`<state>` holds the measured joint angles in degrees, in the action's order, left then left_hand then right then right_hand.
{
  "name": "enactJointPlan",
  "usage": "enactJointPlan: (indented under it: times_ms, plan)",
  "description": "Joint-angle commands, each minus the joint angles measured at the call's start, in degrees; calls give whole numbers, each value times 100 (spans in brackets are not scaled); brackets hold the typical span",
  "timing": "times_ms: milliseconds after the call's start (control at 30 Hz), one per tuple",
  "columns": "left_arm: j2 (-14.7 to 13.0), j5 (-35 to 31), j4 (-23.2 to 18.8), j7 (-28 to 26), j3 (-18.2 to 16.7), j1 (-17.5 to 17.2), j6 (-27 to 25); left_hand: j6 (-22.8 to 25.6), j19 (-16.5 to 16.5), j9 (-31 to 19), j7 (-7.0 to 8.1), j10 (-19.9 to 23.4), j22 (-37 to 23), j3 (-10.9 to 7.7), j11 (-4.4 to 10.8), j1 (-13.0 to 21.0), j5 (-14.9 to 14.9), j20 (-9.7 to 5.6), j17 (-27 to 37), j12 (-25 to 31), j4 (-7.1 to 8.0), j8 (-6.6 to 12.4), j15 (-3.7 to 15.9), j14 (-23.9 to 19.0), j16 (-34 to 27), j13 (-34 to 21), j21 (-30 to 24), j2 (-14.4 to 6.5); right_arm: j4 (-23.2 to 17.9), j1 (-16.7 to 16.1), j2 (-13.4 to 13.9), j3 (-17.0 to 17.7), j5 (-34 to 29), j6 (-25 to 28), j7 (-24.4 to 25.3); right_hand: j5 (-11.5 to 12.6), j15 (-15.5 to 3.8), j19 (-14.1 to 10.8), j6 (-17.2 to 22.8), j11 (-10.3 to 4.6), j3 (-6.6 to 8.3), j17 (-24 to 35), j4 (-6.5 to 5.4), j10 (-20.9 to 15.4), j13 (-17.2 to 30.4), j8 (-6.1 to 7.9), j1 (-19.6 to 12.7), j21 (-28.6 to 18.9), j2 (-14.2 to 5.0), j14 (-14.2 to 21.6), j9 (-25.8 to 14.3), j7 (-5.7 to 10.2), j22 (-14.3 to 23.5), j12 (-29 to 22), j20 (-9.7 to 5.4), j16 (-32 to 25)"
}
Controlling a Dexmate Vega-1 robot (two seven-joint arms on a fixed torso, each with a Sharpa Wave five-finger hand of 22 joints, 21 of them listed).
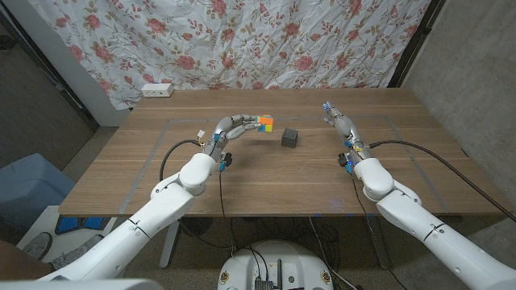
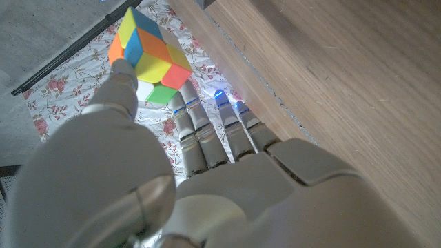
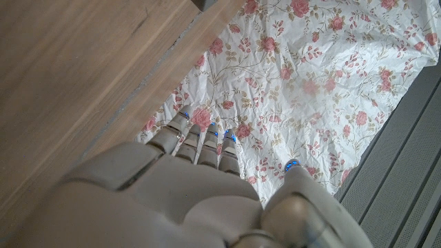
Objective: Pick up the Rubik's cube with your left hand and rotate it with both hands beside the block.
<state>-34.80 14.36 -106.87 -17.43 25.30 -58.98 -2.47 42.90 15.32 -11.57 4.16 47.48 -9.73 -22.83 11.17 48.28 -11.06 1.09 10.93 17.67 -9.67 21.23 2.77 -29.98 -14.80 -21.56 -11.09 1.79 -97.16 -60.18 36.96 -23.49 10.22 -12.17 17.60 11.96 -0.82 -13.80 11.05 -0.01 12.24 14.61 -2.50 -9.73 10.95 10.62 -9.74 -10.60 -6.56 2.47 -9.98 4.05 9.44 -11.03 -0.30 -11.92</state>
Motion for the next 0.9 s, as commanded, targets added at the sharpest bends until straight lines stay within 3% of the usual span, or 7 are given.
enactJointPlan:
  times_ms: [33, 233, 567, 900]
  plan:
    - [91, 498, 260, 262, 16, 141, 322, 24, 17, -53, -46, 102, -30, 33, 119, 69, -34, 65, -5, -22, 12, -9, 752, 17, 16, -25, 5, -121, -376, 147, 178, -173, -636, 510, 86, 21, 0, -51, 41, 15, 11, 3, 64, -65, -2, 38, -96, -12, 19, 63, -19, 153, 15, -37, 16, -54]
    - [67, 547, 276, 273, 42, 179, 328, 27, 9, -55, -48, 87, -31, 48, 113, 44, -33, 62, -4, -34, 23, -19, 741, 25, 20, -34, 6, -124, -730, 167, 215, -243, -950, 1028, 226, 15, 15, -19, 79, 26, 37, -6, 116, -69, 0, 48, -142, 0, 13, 61, -20, 242, 15, -38, 29, -55]
    - [50, 608, 299, 270, 70, 218, 318, 32, -2, -57, -68, 98, -31, 67, 95, 33, -35, 55, -8, -39, 19, -38, 732, 27, 27, -48, 6, -118, -1387, 73, 289, -320, -1370, 1906, 455, -9, 87, 32, 266, 24, 93, -17, 234, -78, 6, 93, -232, 8, -6, 34, -28, 544, 15, -40, 67, -56]
    - [66, 666, 350, 270, 105, 252, 314, 32, -14, -59, -68, 93, -31, 77, 93, 29, -37, 58, -9, -50, 17, -56, 729, 27, 32, -59, 7, -123, -1942, 117, 447, -542, -2023, 2789, 515, -33, 118, 60, 378, 22, 121, -13, 295, -49, 9, 108, -263, 10, -19, 19, -31, 624, 14, -29, 148, -64]
